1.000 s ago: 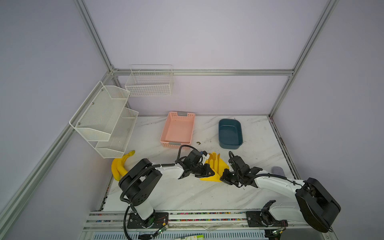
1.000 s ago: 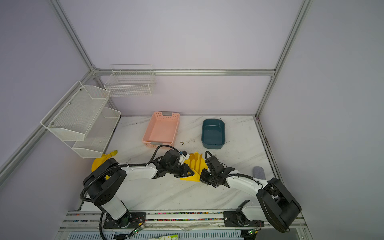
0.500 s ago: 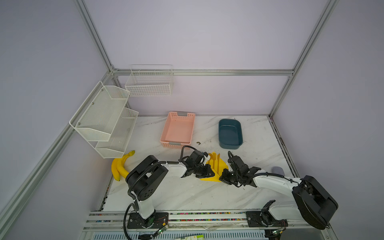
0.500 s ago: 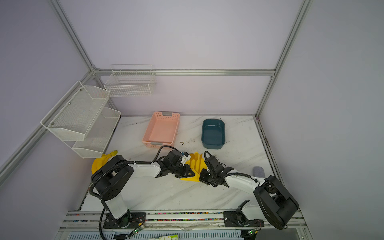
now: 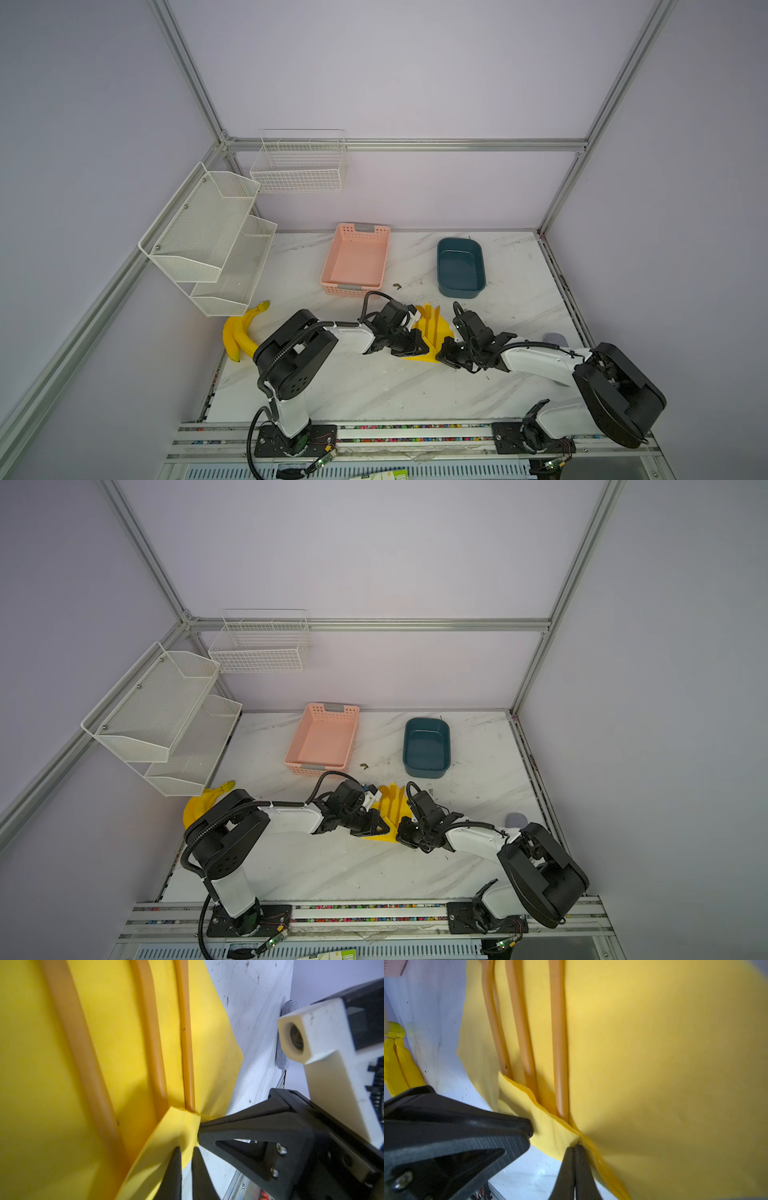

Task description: Place the utensils on the paper napkin and roll it up

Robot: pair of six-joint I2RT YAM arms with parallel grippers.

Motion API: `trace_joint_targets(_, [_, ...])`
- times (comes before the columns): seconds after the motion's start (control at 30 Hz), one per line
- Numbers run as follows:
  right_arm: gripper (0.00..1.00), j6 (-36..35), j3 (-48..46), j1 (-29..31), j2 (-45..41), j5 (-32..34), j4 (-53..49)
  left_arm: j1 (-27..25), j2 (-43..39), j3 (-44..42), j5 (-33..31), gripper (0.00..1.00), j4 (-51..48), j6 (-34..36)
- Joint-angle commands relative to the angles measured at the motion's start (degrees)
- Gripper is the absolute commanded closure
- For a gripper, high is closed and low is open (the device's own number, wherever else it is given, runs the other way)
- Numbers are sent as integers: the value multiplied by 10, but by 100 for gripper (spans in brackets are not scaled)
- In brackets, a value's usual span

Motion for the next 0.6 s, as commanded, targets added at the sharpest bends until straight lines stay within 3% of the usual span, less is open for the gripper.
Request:
trace_joint_targets(0.0, [94,-1,5,0,7,15,-18,0,0,43,6,88,4,12])
trace_joint_targets(0.33, [91,9,39,-9,-33,24,-34,-1,-1,39,4,88,1,13])
trace_joint_targets(0.57, [88,-12,61,-51,-7,28,-32,-1,-1,37,6,88,0,15])
